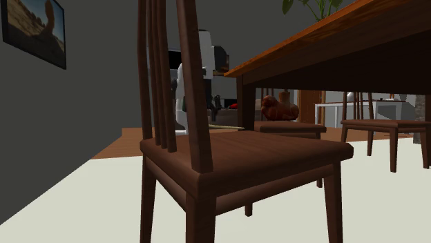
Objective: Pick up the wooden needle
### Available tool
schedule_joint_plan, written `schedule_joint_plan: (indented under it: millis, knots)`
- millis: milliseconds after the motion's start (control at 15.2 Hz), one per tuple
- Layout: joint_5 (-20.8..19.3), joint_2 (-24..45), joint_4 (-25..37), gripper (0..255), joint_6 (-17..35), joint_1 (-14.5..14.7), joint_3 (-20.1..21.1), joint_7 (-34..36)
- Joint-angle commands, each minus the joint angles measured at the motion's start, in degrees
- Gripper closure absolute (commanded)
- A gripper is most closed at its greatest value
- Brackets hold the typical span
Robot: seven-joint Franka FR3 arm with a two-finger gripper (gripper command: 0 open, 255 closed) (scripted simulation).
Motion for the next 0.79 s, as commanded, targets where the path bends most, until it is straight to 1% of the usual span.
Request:
schedule_joint_plan:
  millis: [0, 132, 264, 330, 726]
  knots:
    - [-0.34, 4.62, 7.08, 0, -1.79, 1.06, 0.94, 0.11]
    - [-0.93, 9.38, 14.56, 0, -3.88, 2.28, 1.78, 0.09]
    - [-1.84, 14.91, 23.56, 0, -6.74, 3.89, 2.59, 0.13]
    - [-2.05, 16.07, 25.50, 0, -7.40, 4.28, 2.70, 0.14]
    - [-1.17, 12.77, 15.81, 0, -0.96, 3.39, 2.52, -0.56]
